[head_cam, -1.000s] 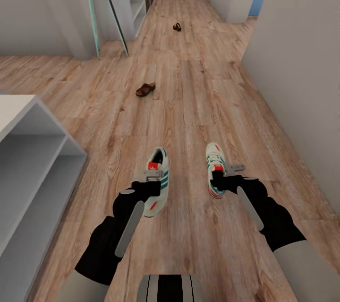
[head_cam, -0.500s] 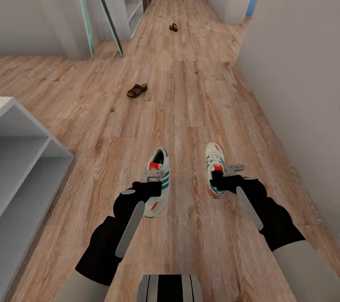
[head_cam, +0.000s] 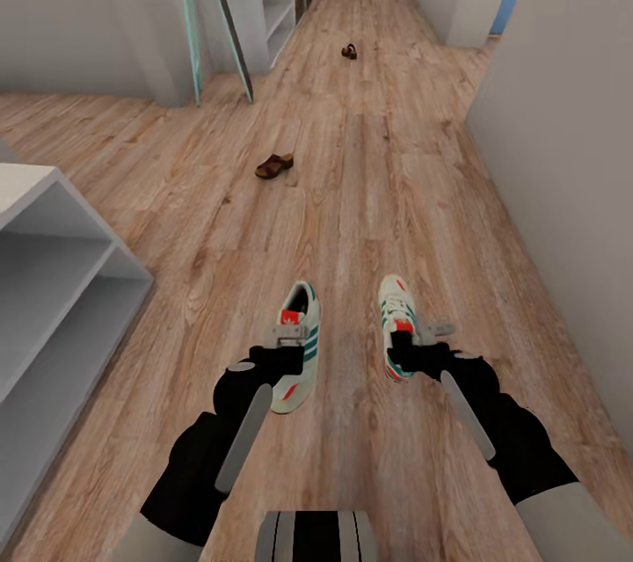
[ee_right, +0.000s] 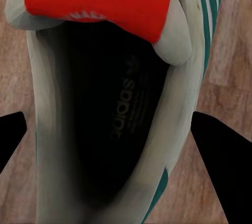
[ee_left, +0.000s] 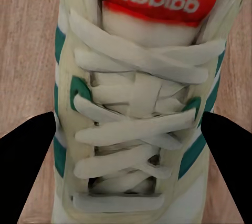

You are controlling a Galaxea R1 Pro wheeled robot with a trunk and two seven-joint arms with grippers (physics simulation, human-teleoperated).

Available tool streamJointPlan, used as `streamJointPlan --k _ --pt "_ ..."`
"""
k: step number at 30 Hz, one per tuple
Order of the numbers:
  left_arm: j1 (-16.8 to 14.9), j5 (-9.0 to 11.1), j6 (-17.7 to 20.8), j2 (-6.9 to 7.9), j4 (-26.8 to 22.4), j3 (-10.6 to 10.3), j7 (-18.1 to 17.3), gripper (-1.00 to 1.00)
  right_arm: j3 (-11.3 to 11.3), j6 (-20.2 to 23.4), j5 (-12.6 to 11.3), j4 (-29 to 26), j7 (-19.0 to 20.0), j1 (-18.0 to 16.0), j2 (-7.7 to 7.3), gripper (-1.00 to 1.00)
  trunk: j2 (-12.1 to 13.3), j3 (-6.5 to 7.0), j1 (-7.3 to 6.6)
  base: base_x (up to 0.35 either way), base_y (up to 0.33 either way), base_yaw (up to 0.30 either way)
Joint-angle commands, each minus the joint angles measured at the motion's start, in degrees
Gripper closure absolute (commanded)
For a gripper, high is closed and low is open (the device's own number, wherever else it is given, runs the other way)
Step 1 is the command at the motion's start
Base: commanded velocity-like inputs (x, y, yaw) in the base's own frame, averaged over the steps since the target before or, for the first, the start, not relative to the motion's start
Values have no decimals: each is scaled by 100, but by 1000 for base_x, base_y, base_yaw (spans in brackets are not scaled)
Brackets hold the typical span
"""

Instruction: Pick up the two gym shoes and the two sandals from the corridor floor and place them onto the hallstand (shoe rack) in the corridor, making sure they are on the rack and not on the floor. Arrange them so the two gym shoes are next to each other and the two sandals are next to each other.

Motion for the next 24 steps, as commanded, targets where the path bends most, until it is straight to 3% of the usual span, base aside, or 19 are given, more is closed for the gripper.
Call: streamJointPlan --k 1,5,9,11,12,18,24 --pt "59 -18 -4 0 0 -2 -2 100 -1 -38 31 -121 -10 135 1 100 0 1 0 0 -8 50" --pt "549 -23 -375 0 5 5 -49 100 -18 -251 38 -930 -209 1044 -7 100 0 1 0 0 -3 22" --pt "973 -12 -1129 265 61 -2 -78 100 -52 -759 44 -1374 -382 1829 -85 100 0 1 0 0 -1 6" --pt "1045 -12 -1257 314 74 4 -83 100 -87 -945 52 -1422 -403 2025 -172 100 0 1 0 0 0 2" --pt "1124 -12 -1350 354 83 8 -91 100 -143 -1203 57 -1430 -407 2245 -304 100 0 1 0 0 0 1" --pt "1361 -15 -1514 413 194 -12 -102 100 -448 -2044 65 -1406 -408 2873 -596 100 0 1 0 0 0 85" --pt "1404 -10 -1736 415 375 -18 -95 100 -740 -2323 67 -1234 -283 3121 -692 100 0 1 0 0 0 233"
